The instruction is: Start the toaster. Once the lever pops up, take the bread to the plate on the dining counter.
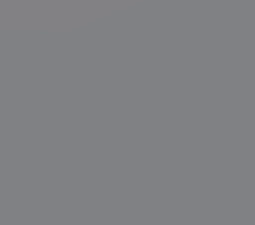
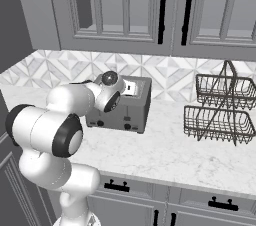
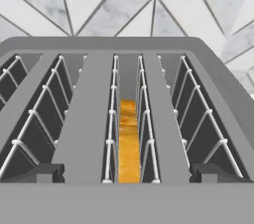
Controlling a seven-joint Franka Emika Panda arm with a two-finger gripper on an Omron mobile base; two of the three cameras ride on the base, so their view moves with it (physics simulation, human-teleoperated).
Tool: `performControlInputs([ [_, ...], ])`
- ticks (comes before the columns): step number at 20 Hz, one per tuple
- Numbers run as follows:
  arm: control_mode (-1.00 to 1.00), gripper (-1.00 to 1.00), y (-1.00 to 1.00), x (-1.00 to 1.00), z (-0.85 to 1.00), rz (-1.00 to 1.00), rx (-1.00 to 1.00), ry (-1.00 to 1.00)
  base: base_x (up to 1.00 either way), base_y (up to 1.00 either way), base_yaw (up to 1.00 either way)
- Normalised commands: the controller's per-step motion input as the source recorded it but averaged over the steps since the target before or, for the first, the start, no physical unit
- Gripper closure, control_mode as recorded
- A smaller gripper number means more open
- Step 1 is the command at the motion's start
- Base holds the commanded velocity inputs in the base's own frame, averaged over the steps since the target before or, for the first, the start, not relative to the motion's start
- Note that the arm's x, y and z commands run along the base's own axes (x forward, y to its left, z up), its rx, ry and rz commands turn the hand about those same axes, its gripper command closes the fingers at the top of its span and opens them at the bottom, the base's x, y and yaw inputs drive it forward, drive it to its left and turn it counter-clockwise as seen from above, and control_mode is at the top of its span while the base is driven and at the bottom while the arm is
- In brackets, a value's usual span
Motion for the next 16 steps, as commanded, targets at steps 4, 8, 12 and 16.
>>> performControlInputs([
  [4,-1.0,-1.0,0.0,0.0,0.0,0.0,0.0,0.0,0.0,0.0,0.0],
  [8,-1.0,-1.0,0.0,0.0,0.0,0.0,0.0,0.0,0.0,0.0,0.0],
  [12,-1.0,-1.0,0.0,0.0,0.0,0.0,0.0,0.0,0.0,0.0,0.0],
  [16,-1.0,-1.0,0.0,0.0,0.0,0.0,0.0,0.0,0.0,0.0,0.0],
])
